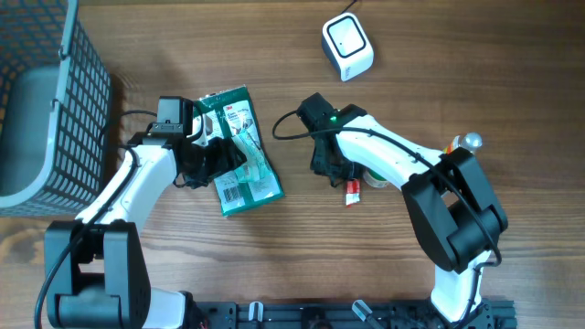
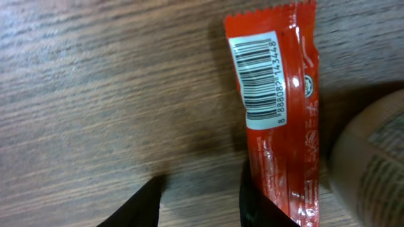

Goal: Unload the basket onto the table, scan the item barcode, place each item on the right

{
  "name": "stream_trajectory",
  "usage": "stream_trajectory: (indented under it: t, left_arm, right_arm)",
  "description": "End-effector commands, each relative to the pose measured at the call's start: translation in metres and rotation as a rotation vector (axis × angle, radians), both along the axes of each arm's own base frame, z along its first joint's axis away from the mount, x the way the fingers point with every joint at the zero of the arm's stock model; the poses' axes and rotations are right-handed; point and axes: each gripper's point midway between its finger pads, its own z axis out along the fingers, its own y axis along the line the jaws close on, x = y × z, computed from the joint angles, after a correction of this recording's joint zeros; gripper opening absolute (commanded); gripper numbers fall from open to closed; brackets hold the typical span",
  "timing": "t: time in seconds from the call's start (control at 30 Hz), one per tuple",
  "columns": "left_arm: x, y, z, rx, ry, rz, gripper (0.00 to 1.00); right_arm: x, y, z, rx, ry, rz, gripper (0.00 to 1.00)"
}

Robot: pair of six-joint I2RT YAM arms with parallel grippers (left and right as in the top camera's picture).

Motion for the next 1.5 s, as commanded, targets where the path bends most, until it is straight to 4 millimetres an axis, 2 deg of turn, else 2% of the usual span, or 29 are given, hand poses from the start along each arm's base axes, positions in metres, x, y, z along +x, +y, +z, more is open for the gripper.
stream_trajectory:
  t: [0.0,0.2,0.3,0.37,0.5,0.57,0.63,0.7,0.77,0.9,0.93,1.03,1.1,1.2,1.47]
  left_arm:
    - [0.005,-0.011,0.009,-0.027,-0.029,-0.025,0.74]
    - [0.009,-0.014,0.006,0.049,-0.047,-0.007,0.79]
    - [0.002,-0.018,-0.001,0.095,-0.041,-0.032,0.80]
    - [-0.002,-0.008,-0.010,0.183,-0.037,-0.027,0.84]
    - [-0.001,0.015,-0.013,0.297,-0.036,0.007,0.90]
    - [0.000,0.017,-0.013,0.298,-0.038,0.012,0.91]
    - [0.002,0.017,-0.011,0.298,-0.044,0.013,1.00]
    - [0.005,0.016,-0.006,0.295,-0.051,0.014,1.00]
    - [0.010,0.008,0.003,0.253,-0.064,0.005,1.00]
    - [0.013,-0.025,0.016,0.064,-0.086,-0.046,1.00]
    - [0.012,-0.027,0.017,0.055,-0.086,-0.048,1.00]
    - [0.011,-0.020,0.014,0.095,-0.077,-0.035,0.97]
    - [0.008,-0.019,0.010,0.099,-0.061,-0.032,1.00]
    - [0.003,-0.009,-0.005,0.145,-0.016,0.027,1.00]
    - [0.000,0.000,-0.029,0.203,0.028,0.034,0.99]
  right_arm:
    - [-0.001,-0.013,-0.013,-0.053,0.009,-0.032,0.42]
    - [-0.001,-0.007,-0.013,-0.025,0.017,-0.009,0.44]
    - [-0.001,-0.007,-0.013,-0.025,0.017,-0.010,0.55]
    - [-0.001,-0.007,-0.013,-0.025,0.017,-0.010,0.56]
    - [-0.002,-0.006,-0.014,-0.020,0.022,-0.008,0.60]
    - [-0.002,-0.006,-0.014,-0.018,0.023,-0.005,0.60]
    - [-0.003,-0.004,-0.014,-0.005,0.028,-0.005,0.61]
    - [-0.002,-0.003,-0.014,0.000,0.025,-0.005,0.64]
    - [-0.002,-0.002,-0.014,0.001,0.024,-0.006,0.69]
    - [-0.002,-0.003,-0.014,0.001,0.024,-0.005,0.73]
    - [-0.002,-0.003,-0.014,0.001,0.024,-0.005,0.74]
    - [-0.002,-0.003,-0.014,0.000,0.025,-0.001,0.74]
    - [-0.002,-0.003,-0.014,0.000,0.025,0.011,0.74]
    - [-0.001,-0.002,-0.014,0.002,0.023,0.014,0.74]
    - [-0.002,0.000,-0.014,0.011,0.030,0.016,0.74]
